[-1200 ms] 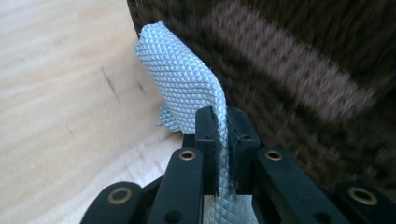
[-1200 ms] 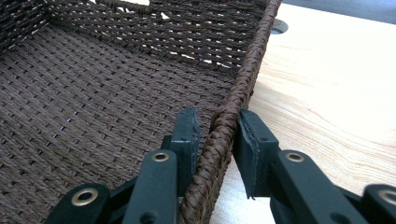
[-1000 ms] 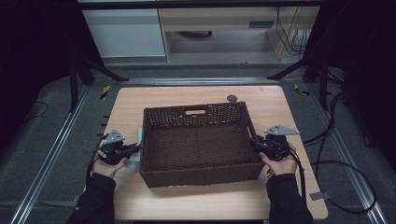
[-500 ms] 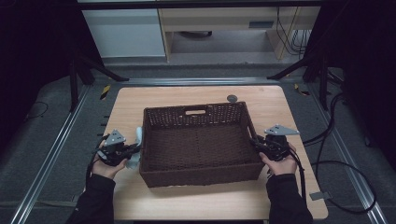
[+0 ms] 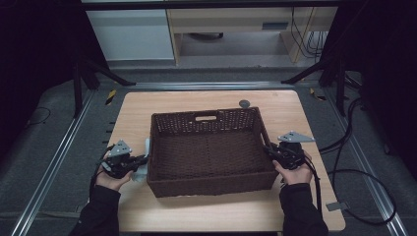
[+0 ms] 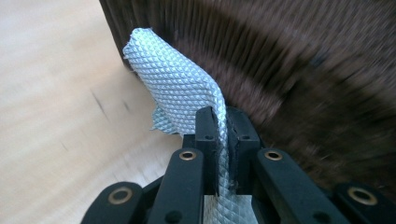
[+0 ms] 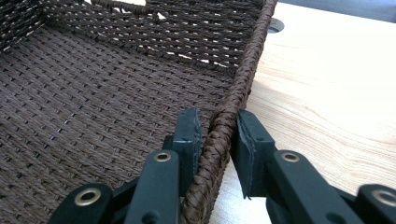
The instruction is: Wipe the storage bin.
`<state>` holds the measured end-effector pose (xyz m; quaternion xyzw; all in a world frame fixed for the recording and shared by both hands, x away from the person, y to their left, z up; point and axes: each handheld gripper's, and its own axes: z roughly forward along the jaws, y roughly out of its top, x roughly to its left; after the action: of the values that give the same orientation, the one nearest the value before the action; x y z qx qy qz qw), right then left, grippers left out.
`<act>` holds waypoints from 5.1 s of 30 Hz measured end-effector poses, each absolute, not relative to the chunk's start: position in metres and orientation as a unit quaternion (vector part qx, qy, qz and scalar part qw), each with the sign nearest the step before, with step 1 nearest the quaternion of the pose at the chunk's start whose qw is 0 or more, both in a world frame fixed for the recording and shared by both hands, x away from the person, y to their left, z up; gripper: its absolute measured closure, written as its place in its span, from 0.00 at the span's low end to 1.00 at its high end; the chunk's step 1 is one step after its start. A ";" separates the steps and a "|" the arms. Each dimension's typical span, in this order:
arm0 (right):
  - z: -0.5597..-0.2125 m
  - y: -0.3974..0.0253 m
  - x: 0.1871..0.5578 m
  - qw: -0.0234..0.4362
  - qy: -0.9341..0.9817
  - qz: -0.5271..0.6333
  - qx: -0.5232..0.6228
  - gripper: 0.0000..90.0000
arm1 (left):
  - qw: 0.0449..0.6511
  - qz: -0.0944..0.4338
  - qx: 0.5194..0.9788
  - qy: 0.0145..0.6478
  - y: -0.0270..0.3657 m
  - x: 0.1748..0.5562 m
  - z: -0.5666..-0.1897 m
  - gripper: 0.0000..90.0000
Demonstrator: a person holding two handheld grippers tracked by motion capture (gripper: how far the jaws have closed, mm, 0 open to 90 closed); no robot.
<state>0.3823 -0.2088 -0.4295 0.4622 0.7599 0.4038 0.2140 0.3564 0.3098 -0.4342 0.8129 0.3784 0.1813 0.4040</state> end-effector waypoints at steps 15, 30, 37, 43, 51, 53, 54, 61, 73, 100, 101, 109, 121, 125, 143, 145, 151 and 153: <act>-0.429 -0.212 0.384 0.229 0.755 0.393 0.473 0.79 | 0.377 0.147 0.838 0.366 0.299 0.357 -0.454 0.93; -0.425 -0.217 0.378 0.232 0.755 0.412 0.455 0.66 | 0.432 0.186 0.809 0.352 0.309 0.338 -0.418 0.93; -0.426 -0.212 0.379 0.232 0.754 0.393 0.472 0.79 | 0.420 0.185 0.820 0.341 0.303 0.335 -0.420 0.93; -0.427 -0.212 0.380 0.234 0.749 0.393 0.480 0.80 | 0.392 0.159 0.834 0.354 0.301 0.340 -0.441 0.93; -0.426 -0.214 0.379 0.244 0.744 0.398 0.477 0.73 | 0.377 0.141 0.844 0.354 0.296 0.341 -0.451 0.93; -0.424 -0.217 0.378 0.250 0.738 0.410 0.473 0.68 | 0.395 0.153 0.834 0.353 0.299 0.338 -0.441 0.93; -0.422 -0.218 0.376 0.252 0.734 0.419 0.472 0.66 | 0.401 0.157 0.831 0.352 0.301 0.337 -0.437 0.93; -0.422 -0.221 0.375 0.242 0.741 0.419 0.466 0.64 | 0.436 0.182 0.817 0.330 0.305 0.326 -0.407 0.93; -0.427 -0.213 0.378 0.244 0.744 0.390 0.484 0.80 | 0.401 0.155 0.834 0.346 0.301 0.323 -0.431 0.93; -0.426 -0.215 0.379 0.258 0.731 0.386 0.501 0.80 | 0.404 0.167 0.837 0.329 0.294 0.311 -0.421 0.93; -0.426 -0.215 0.379 0.255 0.728 0.388 0.505 0.80 | 0.397 0.164 0.840 0.332 0.293 0.312 -0.425 0.93; -0.427 -0.204 0.379 0.265 0.710 0.385 0.526 0.78 | 0.347 0.143 0.857 0.352 0.289 0.325 -0.456 0.93; -0.413 -0.215 0.371 0.286 0.703 0.434 0.485 0.54 | 0.438 0.205 0.807 0.339 0.298 0.310 -0.405 0.93; -0.411 -0.219 0.370 0.291 0.700 0.438 0.483 0.52 | 0.416 0.195 0.818 0.347 0.295 0.315 -0.417 0.93; -0.412 -0.223 0.368 0.287 0.703 0.442 0.477 0.49 | 0.328 0.150 0.851 0.382 0.284 0.336 -0.466 0.93; -0.412 -0.223 0.368 0.284 0.705 0.443 0.475 0.49 | 0.336 0.163 0.841 0.392 0.289 0.334 -0.460 0.93; -0.413 -0.224 0.366 0.281 0.711 0.441 0.471 0.49 | 0.335 0.198 0.810 0.439 0.315 0.332 -0.452 0.93; -0.414 -0.224 0.366 0.279 0.712 0.441 0.470 0.49 | 0.328 0.205 0.802 0.456 0.324 0.333 -0.453 0.93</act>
<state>0.3656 -0.2245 -0.4137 0.4703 0.7117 0.4407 0.2795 0.3328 0.3238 -0.4534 0.8020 0.4557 0.2045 0.3276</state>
